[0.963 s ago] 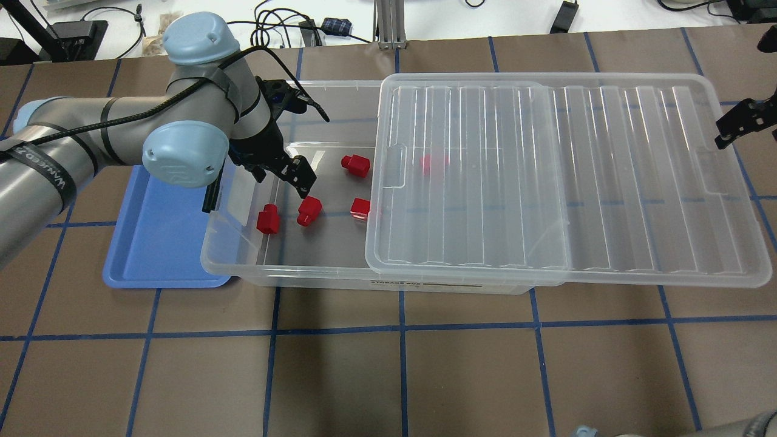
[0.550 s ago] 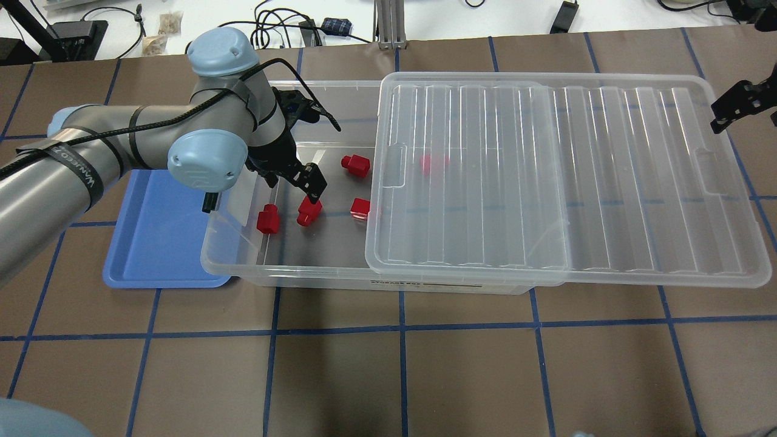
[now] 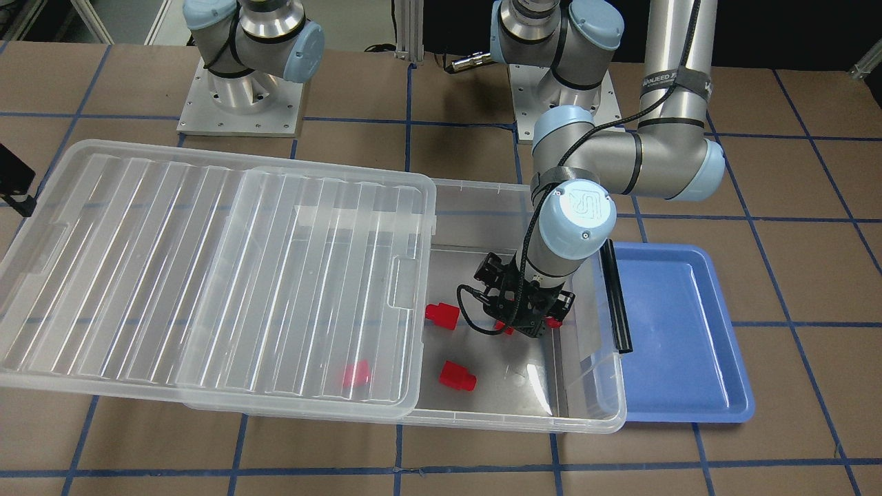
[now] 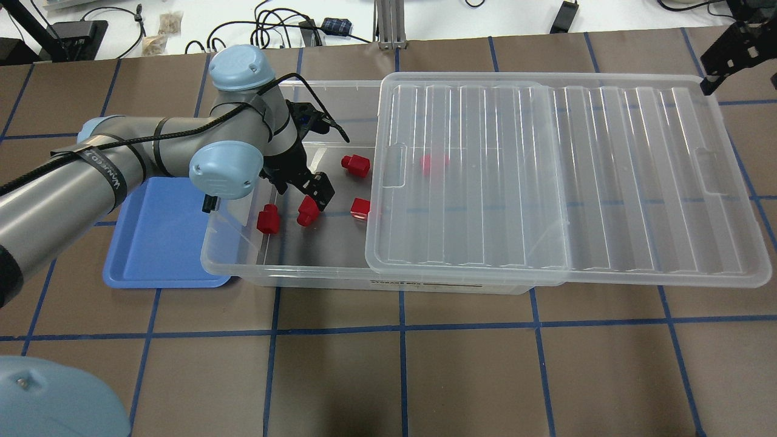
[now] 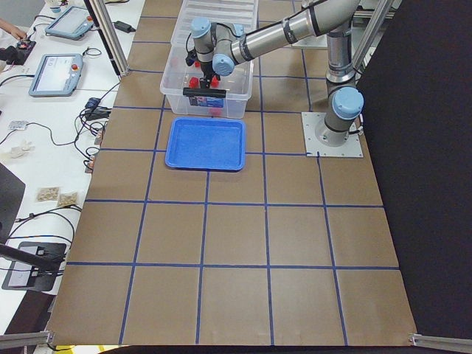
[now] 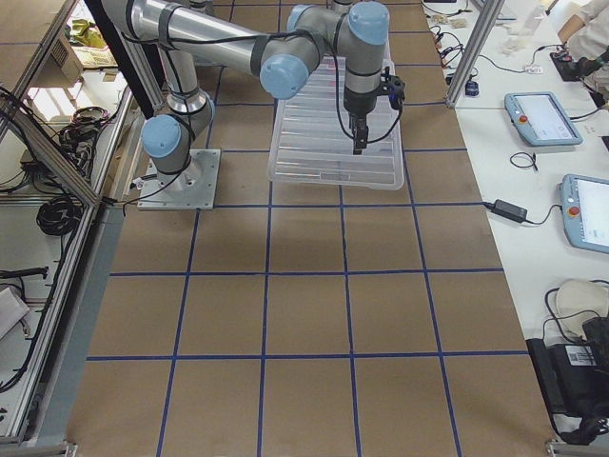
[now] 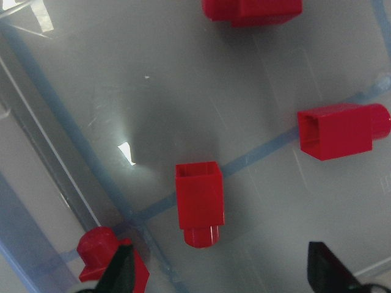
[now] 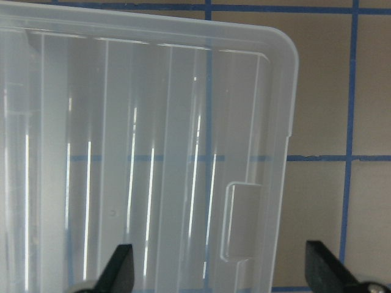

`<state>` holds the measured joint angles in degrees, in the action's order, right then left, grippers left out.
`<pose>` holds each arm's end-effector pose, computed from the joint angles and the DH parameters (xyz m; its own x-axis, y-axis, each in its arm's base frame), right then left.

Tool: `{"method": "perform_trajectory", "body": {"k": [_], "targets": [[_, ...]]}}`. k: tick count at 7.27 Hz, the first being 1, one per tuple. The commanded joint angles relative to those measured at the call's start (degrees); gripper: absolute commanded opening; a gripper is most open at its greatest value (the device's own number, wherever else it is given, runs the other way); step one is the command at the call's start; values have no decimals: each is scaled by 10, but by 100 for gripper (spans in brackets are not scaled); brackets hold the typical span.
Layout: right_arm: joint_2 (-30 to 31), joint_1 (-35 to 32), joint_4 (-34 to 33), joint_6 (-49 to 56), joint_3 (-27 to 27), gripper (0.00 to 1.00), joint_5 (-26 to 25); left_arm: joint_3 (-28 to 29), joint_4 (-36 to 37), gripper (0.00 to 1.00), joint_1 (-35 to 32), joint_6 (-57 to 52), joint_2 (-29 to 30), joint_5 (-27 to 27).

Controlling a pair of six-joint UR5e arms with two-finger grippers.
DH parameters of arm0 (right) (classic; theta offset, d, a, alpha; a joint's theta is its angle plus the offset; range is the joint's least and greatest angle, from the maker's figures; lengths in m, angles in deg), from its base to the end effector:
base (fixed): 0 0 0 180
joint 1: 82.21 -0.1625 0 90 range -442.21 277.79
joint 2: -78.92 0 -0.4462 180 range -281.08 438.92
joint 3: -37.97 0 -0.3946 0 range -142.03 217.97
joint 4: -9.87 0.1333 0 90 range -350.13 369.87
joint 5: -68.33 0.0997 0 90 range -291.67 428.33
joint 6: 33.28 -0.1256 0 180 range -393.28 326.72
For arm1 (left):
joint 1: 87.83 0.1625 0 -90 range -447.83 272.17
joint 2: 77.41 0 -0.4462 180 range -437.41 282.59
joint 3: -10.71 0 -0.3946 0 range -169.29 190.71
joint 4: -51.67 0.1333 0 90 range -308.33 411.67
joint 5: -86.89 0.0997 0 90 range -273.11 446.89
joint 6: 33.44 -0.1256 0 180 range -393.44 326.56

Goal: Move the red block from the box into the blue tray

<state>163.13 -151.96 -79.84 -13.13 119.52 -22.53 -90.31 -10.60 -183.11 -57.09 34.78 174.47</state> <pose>-0.0650 -0.5559 0.5034 -0.9996 0.0025 0.0283 0.0016 0.9994 -0.0337 -0.1919 -0.5707 0.2251 -0.8749 0.4782 0.0768 0.4831 0.8727 0.0706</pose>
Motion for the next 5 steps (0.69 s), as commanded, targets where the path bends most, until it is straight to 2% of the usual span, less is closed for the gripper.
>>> {"method": "perform_trajectory", "body": {"k": [1, 5], "targets": [[2, -76, 15, -96, -9, 100, -2, -18, 24, 100, 0, -18, 7, 0], [-5, -196, 10, -277, -7, 100, 1, -18, 45, 100, 0, -18, 29, 0]]}}
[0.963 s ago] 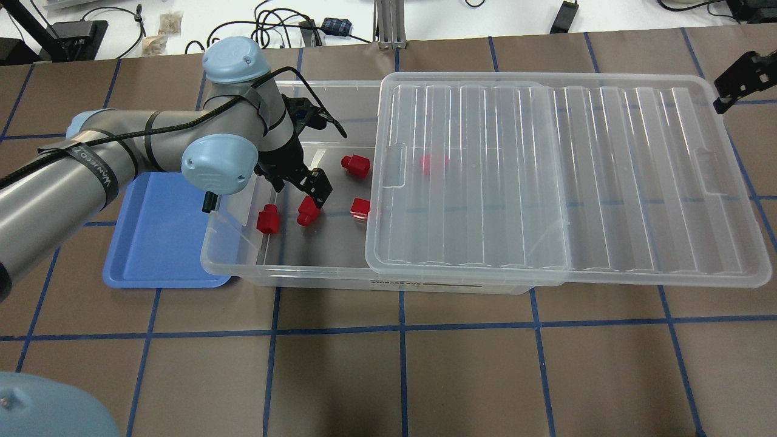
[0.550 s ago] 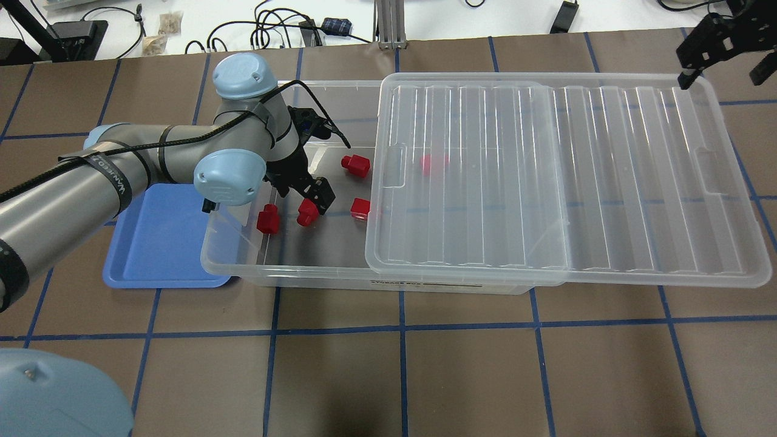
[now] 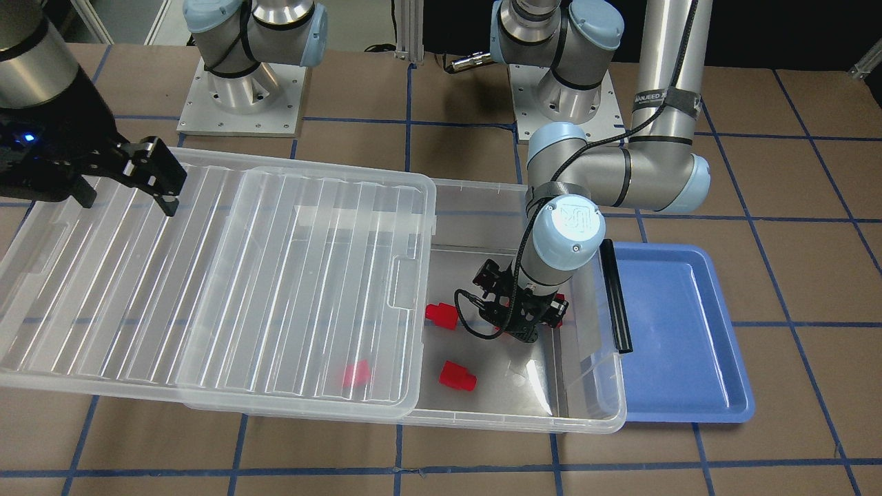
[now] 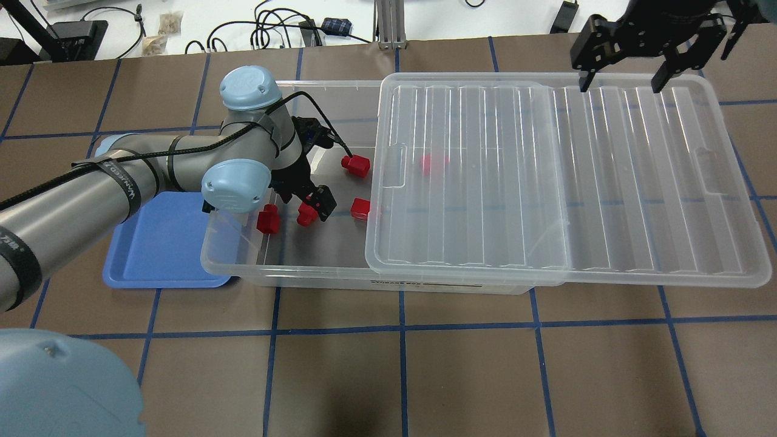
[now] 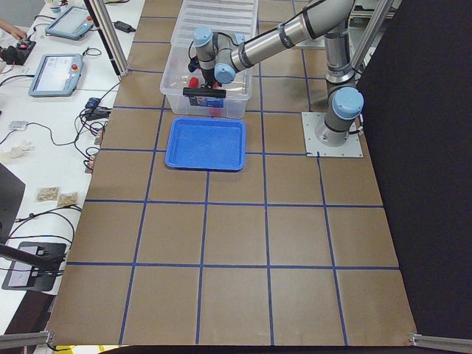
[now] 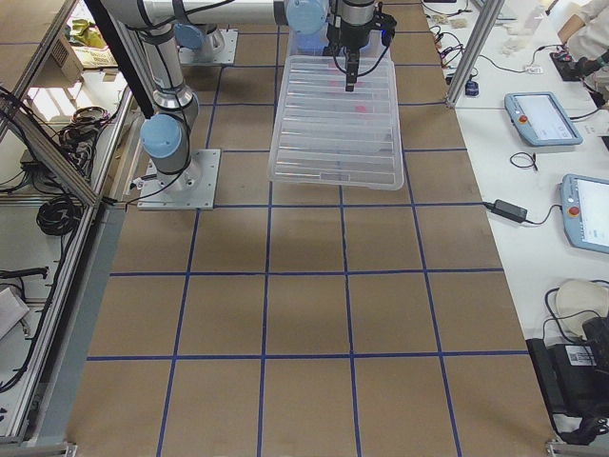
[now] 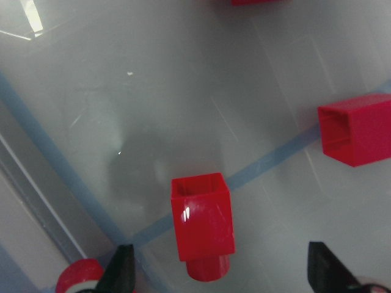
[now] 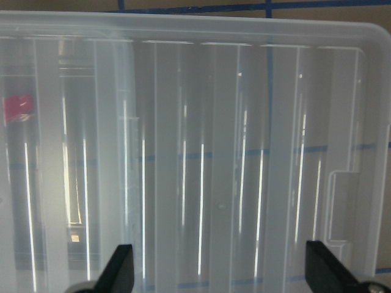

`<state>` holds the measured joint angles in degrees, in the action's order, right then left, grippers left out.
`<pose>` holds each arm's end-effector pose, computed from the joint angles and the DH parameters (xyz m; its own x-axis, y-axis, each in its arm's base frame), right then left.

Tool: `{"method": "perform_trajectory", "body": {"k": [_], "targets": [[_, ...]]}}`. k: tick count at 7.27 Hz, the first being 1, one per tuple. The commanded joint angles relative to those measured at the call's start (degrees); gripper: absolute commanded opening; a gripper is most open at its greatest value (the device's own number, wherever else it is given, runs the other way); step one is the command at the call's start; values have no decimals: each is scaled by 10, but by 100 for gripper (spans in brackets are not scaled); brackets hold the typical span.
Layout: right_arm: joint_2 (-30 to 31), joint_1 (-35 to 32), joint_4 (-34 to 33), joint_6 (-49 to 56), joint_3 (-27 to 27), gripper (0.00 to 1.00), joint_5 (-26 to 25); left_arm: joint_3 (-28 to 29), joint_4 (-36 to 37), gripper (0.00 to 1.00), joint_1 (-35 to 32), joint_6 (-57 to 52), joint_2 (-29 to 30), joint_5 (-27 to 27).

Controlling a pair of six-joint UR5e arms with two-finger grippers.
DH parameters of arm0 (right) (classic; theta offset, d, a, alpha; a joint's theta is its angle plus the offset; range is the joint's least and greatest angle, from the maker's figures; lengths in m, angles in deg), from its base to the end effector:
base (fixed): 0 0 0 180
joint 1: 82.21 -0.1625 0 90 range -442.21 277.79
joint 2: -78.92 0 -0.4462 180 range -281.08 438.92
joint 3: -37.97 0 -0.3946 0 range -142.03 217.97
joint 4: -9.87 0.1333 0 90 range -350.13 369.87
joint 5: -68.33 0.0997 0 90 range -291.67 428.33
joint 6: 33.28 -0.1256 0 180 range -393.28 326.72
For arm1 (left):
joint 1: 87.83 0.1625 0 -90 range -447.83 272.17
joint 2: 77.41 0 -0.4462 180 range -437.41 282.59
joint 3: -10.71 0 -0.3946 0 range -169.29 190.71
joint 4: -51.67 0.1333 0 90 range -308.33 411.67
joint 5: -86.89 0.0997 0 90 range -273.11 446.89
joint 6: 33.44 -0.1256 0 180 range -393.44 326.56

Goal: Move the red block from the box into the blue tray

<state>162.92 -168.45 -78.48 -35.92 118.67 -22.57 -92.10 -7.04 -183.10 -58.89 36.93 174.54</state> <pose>0.0954 -0.5513 0.5063 -0.9936 0.1119 0.0144 0.1114 0.9933 -0.0295 -0.1916 -0.5696 0.1957 -0.8595 0.5048 0.0807 0.5102 0.8568 0.0747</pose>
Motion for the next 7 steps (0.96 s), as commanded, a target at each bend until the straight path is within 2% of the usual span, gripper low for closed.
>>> {"method": "perform_trajectory", "body": {"k": [1, 2, 3, 5, 6, 7], "targets": [[-2, -42, -3, -81, 3, 100, 5, 0, 11, 98, 0, -1, 12, 0], [-3, -54, -7, -96, 2, 100, 6, 0, 11, 95, 0, -2, 15, 0], [-5, -59, -15, -90, 3, 100, 6, 0, 11, 73, 0, -8, 16, 2], [-6, -59, -24, -85, 3, 100, 6, 0, 11, 17, 0, -8, 16, 5], [-7, -59, -24, -84, 4, 100, 6, 0, 11, 0, 0, -7, 17, 5], [-7, -59, -24, -84, 4, 100, 2, 0, 11, 0, 0, -7, 16, 6]]}}
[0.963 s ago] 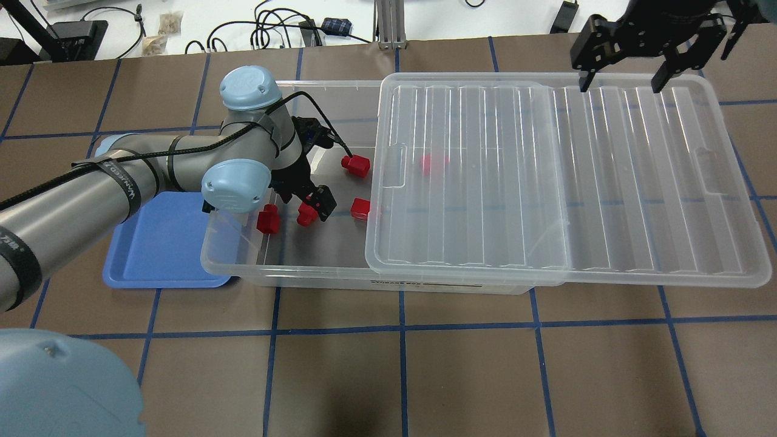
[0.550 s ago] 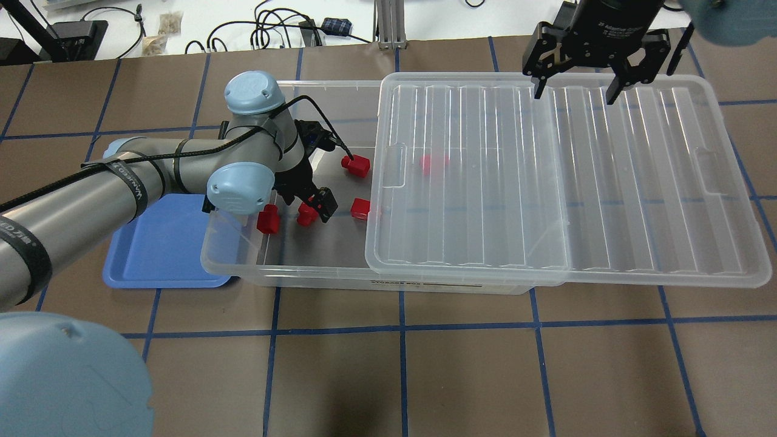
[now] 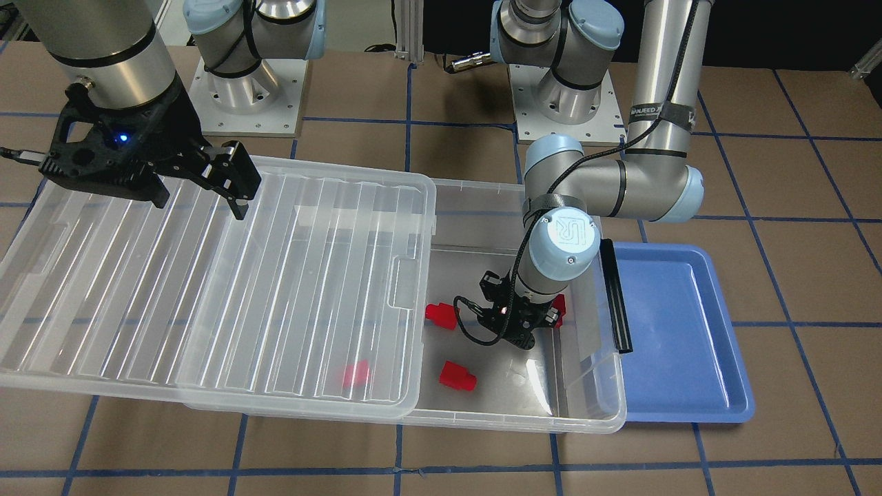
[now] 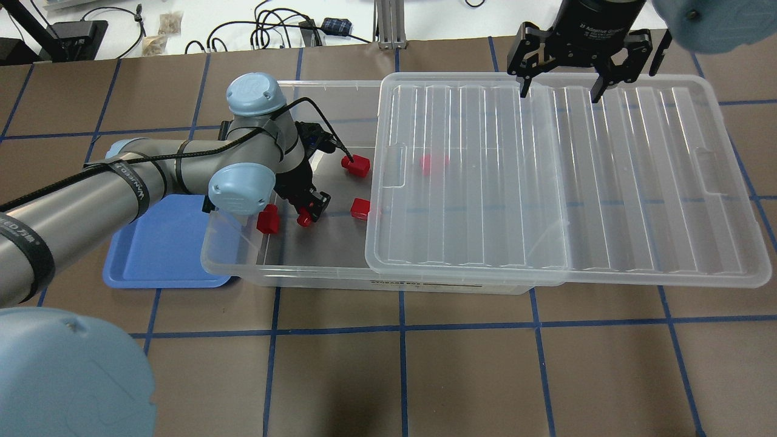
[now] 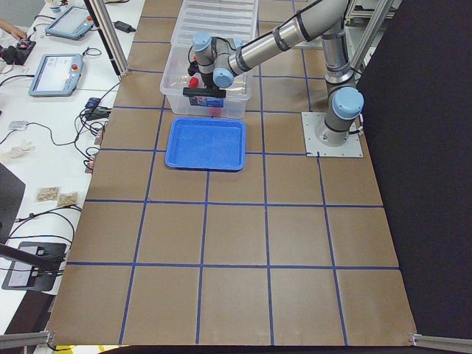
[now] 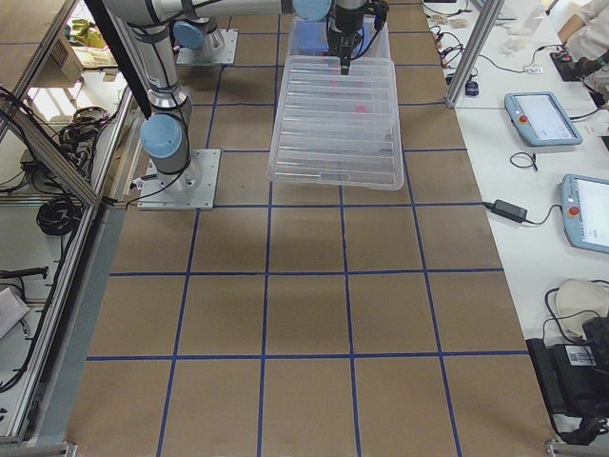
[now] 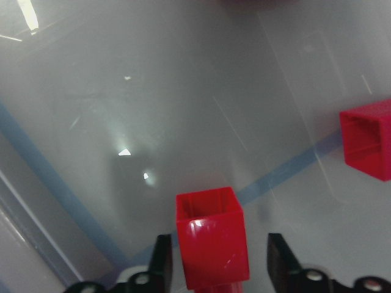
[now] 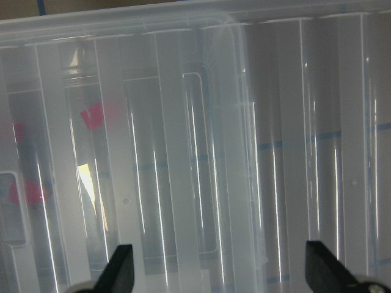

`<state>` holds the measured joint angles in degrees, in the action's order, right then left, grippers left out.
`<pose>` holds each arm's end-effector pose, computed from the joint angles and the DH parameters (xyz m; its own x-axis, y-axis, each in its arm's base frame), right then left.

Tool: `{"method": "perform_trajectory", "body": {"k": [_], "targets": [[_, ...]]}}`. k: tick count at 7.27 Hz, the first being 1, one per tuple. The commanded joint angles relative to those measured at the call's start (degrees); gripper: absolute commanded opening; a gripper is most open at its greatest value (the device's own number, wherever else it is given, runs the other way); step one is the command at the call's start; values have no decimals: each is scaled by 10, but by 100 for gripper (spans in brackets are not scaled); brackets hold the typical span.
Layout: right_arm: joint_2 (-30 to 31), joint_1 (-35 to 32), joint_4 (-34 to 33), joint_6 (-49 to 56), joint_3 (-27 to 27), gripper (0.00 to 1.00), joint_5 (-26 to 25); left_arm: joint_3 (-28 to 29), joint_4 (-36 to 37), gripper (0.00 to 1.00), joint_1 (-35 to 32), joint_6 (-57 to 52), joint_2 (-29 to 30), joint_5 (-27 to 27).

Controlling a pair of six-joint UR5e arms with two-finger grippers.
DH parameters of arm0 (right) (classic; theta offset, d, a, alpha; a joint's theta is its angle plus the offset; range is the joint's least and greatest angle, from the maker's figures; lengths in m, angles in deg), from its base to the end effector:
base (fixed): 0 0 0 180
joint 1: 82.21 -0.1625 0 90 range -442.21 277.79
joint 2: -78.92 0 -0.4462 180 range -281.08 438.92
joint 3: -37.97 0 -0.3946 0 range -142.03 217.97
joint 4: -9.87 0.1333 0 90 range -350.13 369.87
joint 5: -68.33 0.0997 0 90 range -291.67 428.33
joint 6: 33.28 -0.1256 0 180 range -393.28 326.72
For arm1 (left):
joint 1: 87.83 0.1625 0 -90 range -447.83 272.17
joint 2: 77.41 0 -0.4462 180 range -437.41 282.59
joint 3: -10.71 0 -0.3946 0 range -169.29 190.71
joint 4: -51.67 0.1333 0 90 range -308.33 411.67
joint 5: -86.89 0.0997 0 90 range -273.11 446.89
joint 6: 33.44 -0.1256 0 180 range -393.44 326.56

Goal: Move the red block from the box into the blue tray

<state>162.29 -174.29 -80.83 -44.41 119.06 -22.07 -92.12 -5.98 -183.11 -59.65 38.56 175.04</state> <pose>0.1524 -0.5467 0.5012 -0.9875 0.1574 -0.0032 0.1573 0.9862 -0.0524 -0.1909 -0.5728 0.1804 -0.8528 0.5163 0.0784 0.5217 0.8487 0.0866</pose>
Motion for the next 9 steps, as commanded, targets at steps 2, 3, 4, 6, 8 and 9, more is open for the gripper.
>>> {"method": "perform_trajectory", "body": {"k": [2, 3, 4, 6, 8, 9], "targets": [[0, 0, -1, 0, -1, 100, -4, 11, -6, 0, 3, 5, -21, 3], [0, 0, -1, 0, -1, 100, -4, 20, -11, 0, 4, 6, -34, 3], [0, 0, -1, 1, -1, 100, -4, 36, -45, 0, 4, 25, -48, 4], [0, 0, -1, 5, 0, 100, -5, 116, -164, 0, 4, 75, -87, 4], [-1, 1, -1, 20, 1, 100, -5, 176, -245, 0, 17, 126, -117, 4], [0, 1, -1, 20, 2, 100, -5, 181, -260, 0, 42, 143, -131, 4]]}}
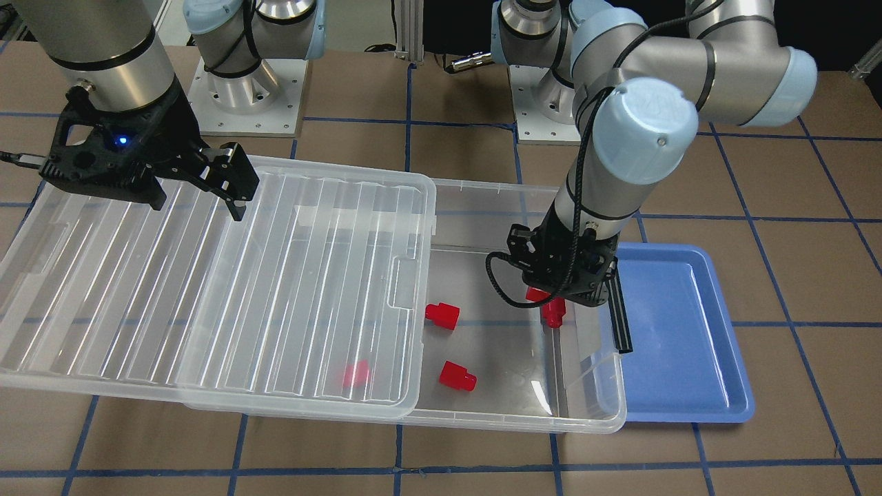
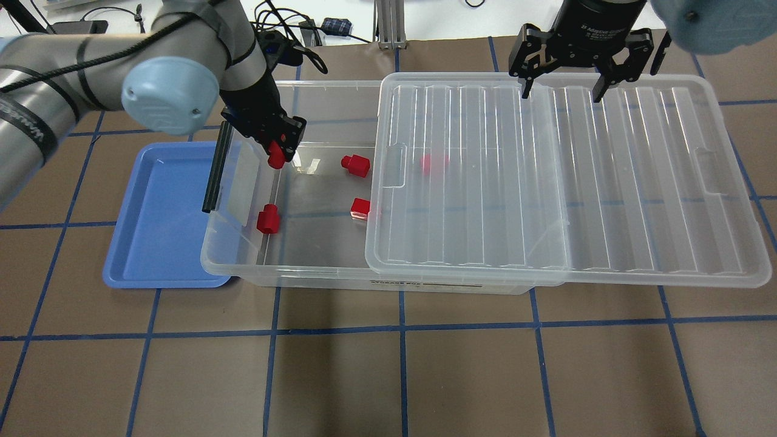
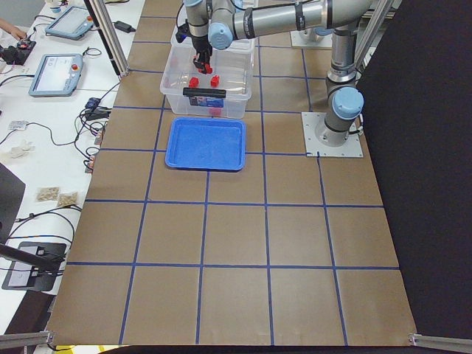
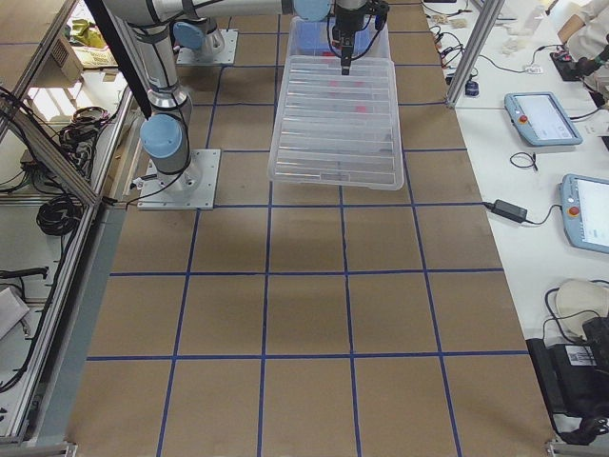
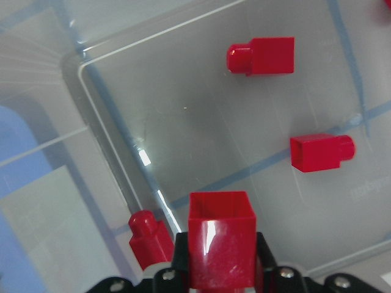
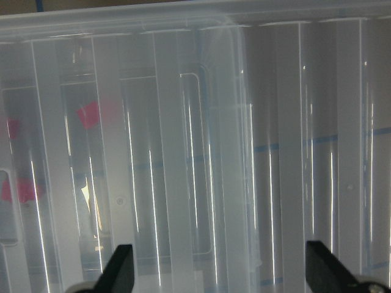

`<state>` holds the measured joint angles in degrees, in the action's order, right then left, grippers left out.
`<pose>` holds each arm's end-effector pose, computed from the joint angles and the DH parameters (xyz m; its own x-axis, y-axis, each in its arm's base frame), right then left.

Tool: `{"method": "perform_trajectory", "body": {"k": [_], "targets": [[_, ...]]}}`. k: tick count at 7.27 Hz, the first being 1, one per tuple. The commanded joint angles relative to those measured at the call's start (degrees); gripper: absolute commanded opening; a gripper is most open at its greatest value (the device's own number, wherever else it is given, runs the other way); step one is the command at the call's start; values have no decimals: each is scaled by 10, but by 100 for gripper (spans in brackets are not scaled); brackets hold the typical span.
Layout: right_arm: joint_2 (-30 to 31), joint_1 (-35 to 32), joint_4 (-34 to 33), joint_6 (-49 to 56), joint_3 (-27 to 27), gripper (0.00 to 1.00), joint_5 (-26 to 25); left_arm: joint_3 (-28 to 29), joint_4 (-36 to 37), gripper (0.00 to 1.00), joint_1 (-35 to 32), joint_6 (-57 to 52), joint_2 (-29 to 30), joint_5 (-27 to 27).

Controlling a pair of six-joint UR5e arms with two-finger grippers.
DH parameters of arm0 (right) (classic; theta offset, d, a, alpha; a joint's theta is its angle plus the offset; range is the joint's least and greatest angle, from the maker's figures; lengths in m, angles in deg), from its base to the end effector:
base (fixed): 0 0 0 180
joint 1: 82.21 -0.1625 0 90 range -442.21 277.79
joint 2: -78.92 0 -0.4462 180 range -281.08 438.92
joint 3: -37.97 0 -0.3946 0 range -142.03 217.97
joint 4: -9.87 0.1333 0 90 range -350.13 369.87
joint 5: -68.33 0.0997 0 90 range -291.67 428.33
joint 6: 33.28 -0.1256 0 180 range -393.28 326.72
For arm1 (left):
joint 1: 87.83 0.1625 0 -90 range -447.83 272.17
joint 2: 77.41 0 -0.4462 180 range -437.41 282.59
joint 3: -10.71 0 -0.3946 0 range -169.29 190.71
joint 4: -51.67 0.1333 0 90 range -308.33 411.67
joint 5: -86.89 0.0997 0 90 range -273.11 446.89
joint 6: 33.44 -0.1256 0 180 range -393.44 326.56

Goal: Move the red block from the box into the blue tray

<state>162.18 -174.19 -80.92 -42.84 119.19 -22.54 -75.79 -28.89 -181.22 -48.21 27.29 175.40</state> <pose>0.1504 -0.5476 0.4992 -0.9912 0.1325 0.0068 0.1319 0.9899 -0.0512 -0.1716 -0.5870 0.3889 -0.9499 0.3108 0.0330 0.3116 0.9499 0.0231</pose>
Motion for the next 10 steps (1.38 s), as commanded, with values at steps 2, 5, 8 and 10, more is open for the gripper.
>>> {"method": "perform_trajectory", "body": {"k": [2, 5, 8, 10], "targets": [[0, 2, 0, 4, 2, 100, 0, 16, -27, 0, 96, 42, -28, -2], [0, 3, 1, 5, 2, 100, 0, 5, -23, 0, 216, -8, -8, -3], [1, 4, 1, 5, 3, 100, -1, -43, 54, 0, 238, -76, 24, -1], [1, 4, 1, 4, 3, 100, 1, -88, 137, 0, 270, -120, 58, -1]]}}
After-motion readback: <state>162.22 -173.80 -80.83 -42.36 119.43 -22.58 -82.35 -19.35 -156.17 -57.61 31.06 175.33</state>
